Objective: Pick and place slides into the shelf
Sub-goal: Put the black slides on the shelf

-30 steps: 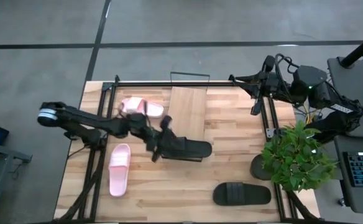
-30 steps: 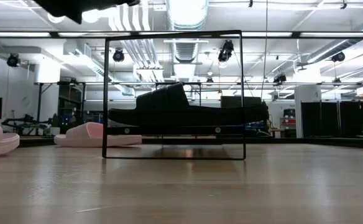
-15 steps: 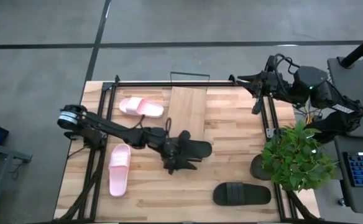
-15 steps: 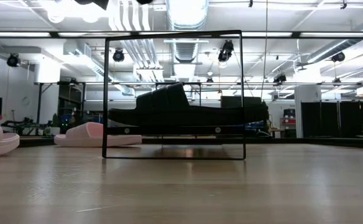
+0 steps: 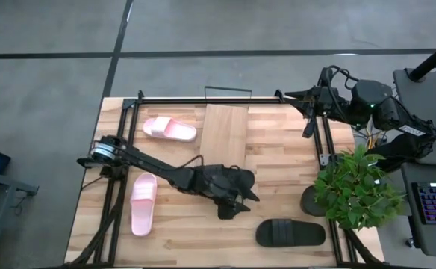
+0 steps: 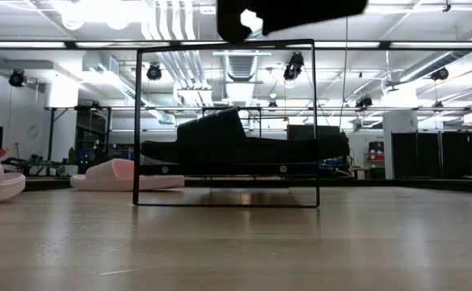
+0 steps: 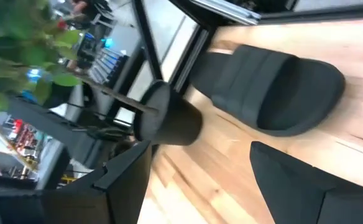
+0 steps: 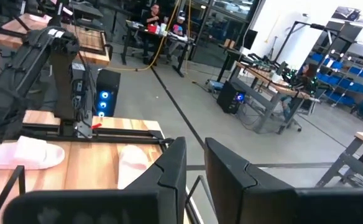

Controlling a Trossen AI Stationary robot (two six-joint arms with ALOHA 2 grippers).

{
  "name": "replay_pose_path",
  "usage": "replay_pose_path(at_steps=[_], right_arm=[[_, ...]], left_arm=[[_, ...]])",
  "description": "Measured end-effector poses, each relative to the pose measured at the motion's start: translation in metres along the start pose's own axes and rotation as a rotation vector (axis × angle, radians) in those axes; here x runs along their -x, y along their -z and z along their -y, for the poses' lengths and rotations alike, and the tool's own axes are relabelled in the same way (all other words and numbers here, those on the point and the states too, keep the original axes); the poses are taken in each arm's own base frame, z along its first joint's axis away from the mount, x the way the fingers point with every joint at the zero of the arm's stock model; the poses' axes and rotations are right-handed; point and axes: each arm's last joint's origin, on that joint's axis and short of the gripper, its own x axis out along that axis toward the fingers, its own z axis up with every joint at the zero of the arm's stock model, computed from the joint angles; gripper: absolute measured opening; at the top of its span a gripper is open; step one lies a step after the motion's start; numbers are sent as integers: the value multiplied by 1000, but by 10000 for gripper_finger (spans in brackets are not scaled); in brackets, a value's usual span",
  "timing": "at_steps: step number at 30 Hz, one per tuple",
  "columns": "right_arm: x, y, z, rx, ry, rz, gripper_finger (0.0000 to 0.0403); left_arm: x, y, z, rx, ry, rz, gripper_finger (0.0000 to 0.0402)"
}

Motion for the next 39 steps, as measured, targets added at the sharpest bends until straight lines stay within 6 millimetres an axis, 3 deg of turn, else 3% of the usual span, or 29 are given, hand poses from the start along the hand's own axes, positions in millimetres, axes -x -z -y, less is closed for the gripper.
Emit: replay_pose_path(at_steps=[6,12,17,23,31,39], right_arm=[[0,0,0,-39,0,-1,49],[0,2,-1,-48,-6,-19,48],[0,2,-1,-64,-7,-22,48],[0,3,-1,-61,-8,-28,48],[0,3,-1,-61,-9,-28,48],[0,3,-1,-60,-10,-32,48]], left_arm=[[-26,-12,30,-62,66,15,257],[-51,-29,35,-74,14,27,257],[-75,-26,43,-121,17,-5,257],[-84,-26,39,-129,-7,-20,257],[-105,-11,58,-154,83,-28,257],[-123,-11,56,-160,55,-13,257]])
